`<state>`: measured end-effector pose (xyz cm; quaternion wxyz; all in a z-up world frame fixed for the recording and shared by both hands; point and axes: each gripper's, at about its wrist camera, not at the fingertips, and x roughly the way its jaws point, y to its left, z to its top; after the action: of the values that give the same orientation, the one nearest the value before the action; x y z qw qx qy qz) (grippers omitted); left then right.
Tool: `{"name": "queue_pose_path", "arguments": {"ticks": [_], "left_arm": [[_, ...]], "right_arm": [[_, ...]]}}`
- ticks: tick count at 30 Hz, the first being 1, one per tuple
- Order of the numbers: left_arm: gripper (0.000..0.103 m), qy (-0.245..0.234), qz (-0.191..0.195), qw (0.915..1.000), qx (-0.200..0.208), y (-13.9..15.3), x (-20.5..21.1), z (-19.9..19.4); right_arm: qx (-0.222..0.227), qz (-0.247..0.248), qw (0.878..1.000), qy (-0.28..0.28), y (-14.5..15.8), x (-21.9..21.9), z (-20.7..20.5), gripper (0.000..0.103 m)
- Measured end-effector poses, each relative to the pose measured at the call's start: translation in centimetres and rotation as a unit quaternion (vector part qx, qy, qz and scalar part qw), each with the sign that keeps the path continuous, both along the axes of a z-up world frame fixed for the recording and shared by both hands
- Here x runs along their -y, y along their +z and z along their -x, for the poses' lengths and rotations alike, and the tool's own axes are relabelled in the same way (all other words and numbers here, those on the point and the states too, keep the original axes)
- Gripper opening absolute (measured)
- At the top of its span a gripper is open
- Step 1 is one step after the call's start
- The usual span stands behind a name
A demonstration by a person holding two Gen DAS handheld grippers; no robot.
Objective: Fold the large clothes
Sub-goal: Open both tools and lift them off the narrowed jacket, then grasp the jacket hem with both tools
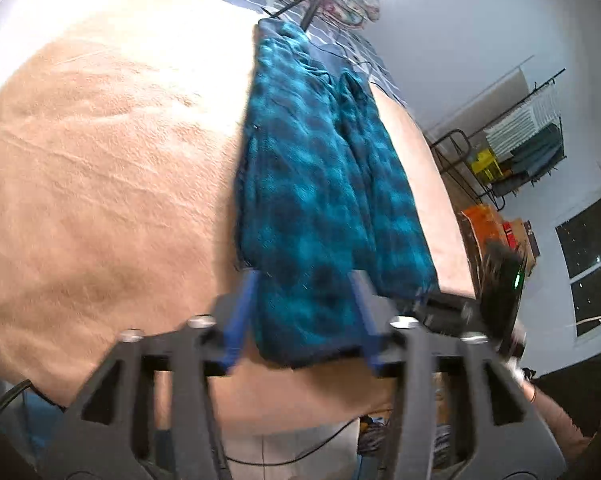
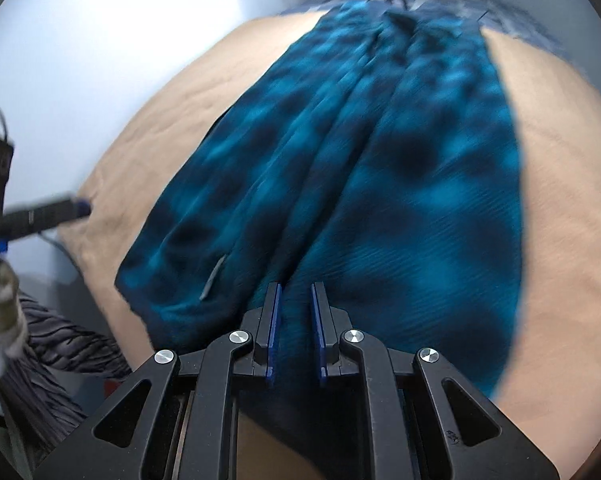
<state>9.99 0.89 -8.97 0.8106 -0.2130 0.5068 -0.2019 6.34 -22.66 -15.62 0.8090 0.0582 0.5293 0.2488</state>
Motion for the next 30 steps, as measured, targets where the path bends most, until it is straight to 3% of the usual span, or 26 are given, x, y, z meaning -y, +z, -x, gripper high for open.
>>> {"name": "queue_pose_path", "arguments": {"ticks": [3,5,8,12,13,17,19,21,26,30], "left_arm": [[0.059,-0.005,0.007,0.9995,-0.030,-1.8,0.2,-1.4],[0.059,0.002,0.019,0.9979,-0.062,-3.4,0.0,-2.2],[0.059,0.011,0.049,0.9947,-0.090,-4.9,-0.5,-2.5],[0.059,0.012,0.075,0.9910,-0.111,-6.0,-0.6,-2.5],[0.059,0.013,0.079,0.9900,-0.117,-6.3,-0.6,-2.5],[0.059,0.007,0.098,0.9864,-0.132,-7.4,-0.1,-2.3],[0.059,-0.001,0.107,0.9844,-0.139,-8.0,0.6,-2.3],[0.059,-0.013,0.110,0.9828,-0.148,-8.6,1.4,-2.1],[0.059,-0.037,0.112,0.9814,-0.152,-9.3,3.2,-1.5],[0.047,-0.057,0.100,0.9826,-0.146,-9.2,4.5,-1.5]], "right_arm": [[0.028,0.045,0.998,0.029,0.2,-1.9,1.2,0.017],[0.011,0.020,0.999,0.046,1.3,-1.4,1.4,0.016],[0.036,0.001,0.997,0.063,4.0,0.7,2.5,0.019],[0.082,-0.024,0.996,0.026,6.7,5.9,3.2,0.062],[0.092,-0.020,0.996,0.007,6.9,7.6,3.0,0.066],[0.046,-0.042,0.996,-0.056,4.1,12.9,1.2,0.066],[0.010,-0.091,0.993,-0.074,2.0,14.9,0.5,0.066],[-0.022,-0.141,0.987,-0.077,-0.1,15.9,0.2,0.066],[-0.058,-0.184,0.980,-0.054,-2.9,15.0,-0.3,0.065],[-0.067,-0.216,0.974,-0.019,-3.0,13.6,-0.8,0.047]]}}
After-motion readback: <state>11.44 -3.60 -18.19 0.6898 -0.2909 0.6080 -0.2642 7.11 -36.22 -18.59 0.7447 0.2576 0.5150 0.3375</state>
